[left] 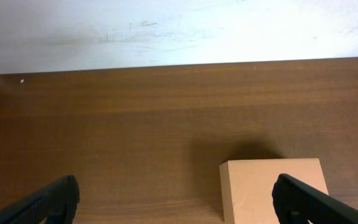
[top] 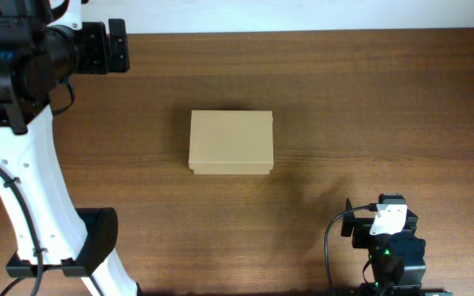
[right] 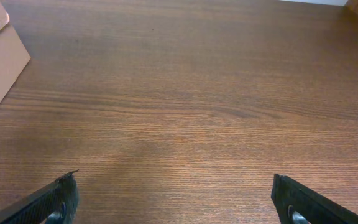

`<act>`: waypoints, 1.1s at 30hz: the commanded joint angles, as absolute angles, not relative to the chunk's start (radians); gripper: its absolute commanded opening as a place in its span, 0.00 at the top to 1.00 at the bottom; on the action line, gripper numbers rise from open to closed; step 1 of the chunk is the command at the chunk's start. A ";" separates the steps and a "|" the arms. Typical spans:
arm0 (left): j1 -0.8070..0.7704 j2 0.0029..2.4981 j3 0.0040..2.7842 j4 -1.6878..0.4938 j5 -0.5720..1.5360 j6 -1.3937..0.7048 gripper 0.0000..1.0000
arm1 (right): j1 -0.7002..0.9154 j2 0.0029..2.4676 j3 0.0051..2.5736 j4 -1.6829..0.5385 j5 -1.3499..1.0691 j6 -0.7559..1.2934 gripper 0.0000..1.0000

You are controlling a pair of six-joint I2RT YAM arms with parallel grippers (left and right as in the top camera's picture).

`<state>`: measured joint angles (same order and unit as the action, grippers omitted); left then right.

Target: Pack container

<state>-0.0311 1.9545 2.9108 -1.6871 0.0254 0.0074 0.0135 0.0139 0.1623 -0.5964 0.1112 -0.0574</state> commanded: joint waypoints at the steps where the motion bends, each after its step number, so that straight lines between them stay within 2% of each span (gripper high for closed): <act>1: -0.025 1.949 2.919 -1.687 0.022 0.013 0.00 | 0.005 0.002 0.154 -0.594 0.105 -0.059 0.01; 15: -0.025 1.932 2.895 -1.686 0.022 0.013 0.00 | 0.005 0.002 0.154 -0.594 0.105 -0.059 0.01; 28: -0.025 1.335 2.128 -1.684 0.018 0.017 0.00 | 0.005 0.002 0.154 -0.594 0.105 -0.059 0.01; 30: -0.025 1.230 2.009 -1.637 -0.029 0.050 0.00 | 0.006 0.002 0.154 -0.594 0.105 -0.059 0.01; 33: -0.025 1.047 1.796 -1.458 -0.051 0.051 0.00 | 0.005 0.002 0.154 -0.594 0.105 -0.059 0.01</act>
<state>-0.0311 1.1873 1.9705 -1.5639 -0.0059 0.0212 0.0135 0.0139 0.1623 -0.5964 0.1078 -0.0578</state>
